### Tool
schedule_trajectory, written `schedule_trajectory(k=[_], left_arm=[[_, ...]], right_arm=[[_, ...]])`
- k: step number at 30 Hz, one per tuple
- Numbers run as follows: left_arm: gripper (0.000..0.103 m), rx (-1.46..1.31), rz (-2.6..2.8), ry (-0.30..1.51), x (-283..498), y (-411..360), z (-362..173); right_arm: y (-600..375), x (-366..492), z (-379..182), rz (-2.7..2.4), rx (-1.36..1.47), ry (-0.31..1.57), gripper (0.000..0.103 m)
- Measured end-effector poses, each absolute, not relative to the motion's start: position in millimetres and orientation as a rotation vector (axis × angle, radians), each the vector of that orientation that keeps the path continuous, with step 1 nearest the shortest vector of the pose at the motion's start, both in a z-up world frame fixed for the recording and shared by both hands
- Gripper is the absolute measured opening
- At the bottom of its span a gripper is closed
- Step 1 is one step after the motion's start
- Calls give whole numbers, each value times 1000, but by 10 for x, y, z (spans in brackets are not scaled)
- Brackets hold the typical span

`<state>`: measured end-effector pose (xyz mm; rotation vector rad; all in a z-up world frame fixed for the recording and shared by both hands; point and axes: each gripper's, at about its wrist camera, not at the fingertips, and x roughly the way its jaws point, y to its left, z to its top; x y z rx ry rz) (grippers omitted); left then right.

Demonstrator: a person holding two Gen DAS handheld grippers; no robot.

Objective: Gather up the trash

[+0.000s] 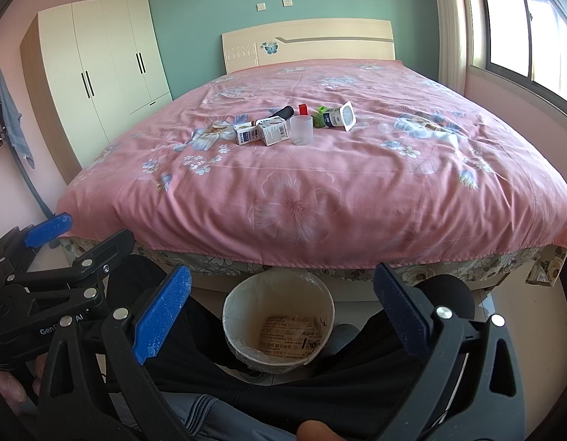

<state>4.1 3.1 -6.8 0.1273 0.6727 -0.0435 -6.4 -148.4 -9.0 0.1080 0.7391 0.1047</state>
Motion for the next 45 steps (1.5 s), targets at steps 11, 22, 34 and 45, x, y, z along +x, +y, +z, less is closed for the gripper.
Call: schedule_trajectory(k=[11, 22, 34, 45], left_arm=[[100, 111, -66, 680, 71, 68, -43], [100, 106, -109, 713, 346, 247, -209], [100, 175, -164, 763, 1094, 475, -180], [100, 230, -255, 821, 1726, 562, -26]], right_arm=[[-1480, -46, -78, 113, 111, 738, 98], [-1647, 145, -107, 188, 106, 732, 98], [-2138, 903, 18, 351, -15, 808, 98], [-2145, 1511, 74, 551, -211, 860, 98]])
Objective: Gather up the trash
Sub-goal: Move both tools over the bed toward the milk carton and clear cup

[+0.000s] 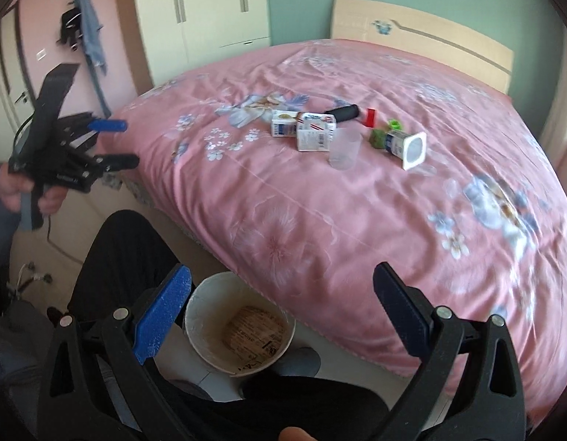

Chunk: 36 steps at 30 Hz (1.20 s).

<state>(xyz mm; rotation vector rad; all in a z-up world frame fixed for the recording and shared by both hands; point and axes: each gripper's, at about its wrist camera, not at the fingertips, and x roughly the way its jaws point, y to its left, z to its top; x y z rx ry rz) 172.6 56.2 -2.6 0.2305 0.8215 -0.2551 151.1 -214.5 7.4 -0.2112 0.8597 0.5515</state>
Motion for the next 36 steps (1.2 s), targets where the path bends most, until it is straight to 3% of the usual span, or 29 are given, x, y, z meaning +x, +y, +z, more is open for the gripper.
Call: schedule_trajectory(k=[15, 36], left_arm=[[100, 303, -330, 930, 2626, 697, -51], [100, 544, -490, 1013, 3812, 372, -323]], right_arm=[[-2092, 2335, 273, 736, -388, 912, 98], [-1943, 3377, -75, 834, -595, 993, 98]])
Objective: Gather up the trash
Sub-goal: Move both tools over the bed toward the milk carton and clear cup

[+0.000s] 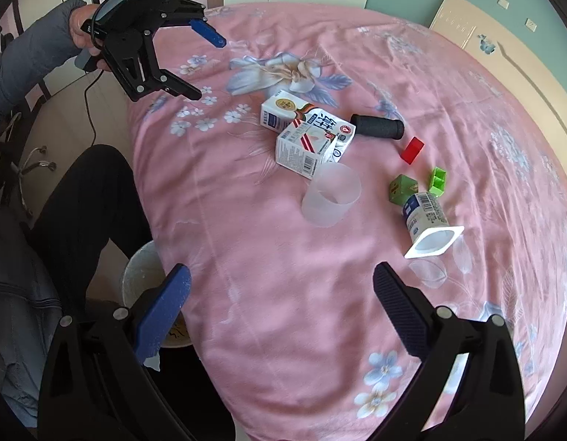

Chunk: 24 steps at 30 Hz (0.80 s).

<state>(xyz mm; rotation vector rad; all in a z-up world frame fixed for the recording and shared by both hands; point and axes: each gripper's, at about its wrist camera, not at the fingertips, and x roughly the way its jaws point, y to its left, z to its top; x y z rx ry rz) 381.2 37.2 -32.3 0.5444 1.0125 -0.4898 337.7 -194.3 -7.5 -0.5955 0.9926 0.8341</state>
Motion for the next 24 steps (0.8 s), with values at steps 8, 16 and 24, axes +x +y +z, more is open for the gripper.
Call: schedule_trajectory(k=[8, 16, 24], left_arm=[[100, 563, -543, 1070, 4236, 244, -491], [100, 609, -551, 1088, 4353, 142, -643], [100, 656, -609, 1085, 4518, -17, -710]], right_arm=[[-1819, 3873, -260, 835, -563, 1073, 98], [-1770, 4144, -575, 814, -535, 1228, 98], [-1694, 4179, -611, 861, -569, 1174, 98]])
